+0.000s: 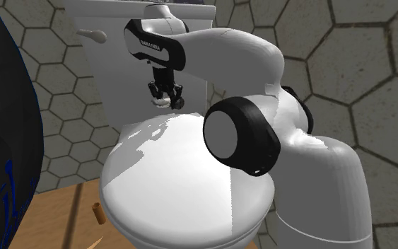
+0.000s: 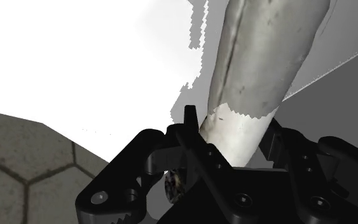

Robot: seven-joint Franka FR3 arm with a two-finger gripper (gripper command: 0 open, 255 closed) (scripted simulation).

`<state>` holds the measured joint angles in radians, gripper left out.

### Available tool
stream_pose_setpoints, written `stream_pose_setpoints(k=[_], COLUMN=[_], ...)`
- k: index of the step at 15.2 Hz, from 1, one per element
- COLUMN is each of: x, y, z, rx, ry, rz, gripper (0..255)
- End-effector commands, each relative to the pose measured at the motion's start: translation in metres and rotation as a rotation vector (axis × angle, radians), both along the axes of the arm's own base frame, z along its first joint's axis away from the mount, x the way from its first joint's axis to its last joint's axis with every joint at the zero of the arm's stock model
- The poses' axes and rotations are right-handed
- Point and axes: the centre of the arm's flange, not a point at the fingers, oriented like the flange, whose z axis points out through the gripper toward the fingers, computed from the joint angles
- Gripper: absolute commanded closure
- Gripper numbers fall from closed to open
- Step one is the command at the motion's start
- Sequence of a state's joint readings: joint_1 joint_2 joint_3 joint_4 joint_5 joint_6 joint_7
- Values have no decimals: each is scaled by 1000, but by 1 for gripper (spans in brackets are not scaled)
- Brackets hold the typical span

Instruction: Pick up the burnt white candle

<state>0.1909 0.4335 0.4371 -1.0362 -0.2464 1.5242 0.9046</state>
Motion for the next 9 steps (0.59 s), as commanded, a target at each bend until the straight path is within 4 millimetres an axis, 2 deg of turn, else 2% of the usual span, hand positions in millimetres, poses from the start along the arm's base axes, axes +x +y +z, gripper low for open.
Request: stream_pose_setpoints(k=[1,7,9], x=[-1,-1,-1], y=[1,1,1], z=[11,43,43], rx=[3,3,3], ry=[-2,-2,-2], rz=[3,3,3], gripper=[255,255,255])
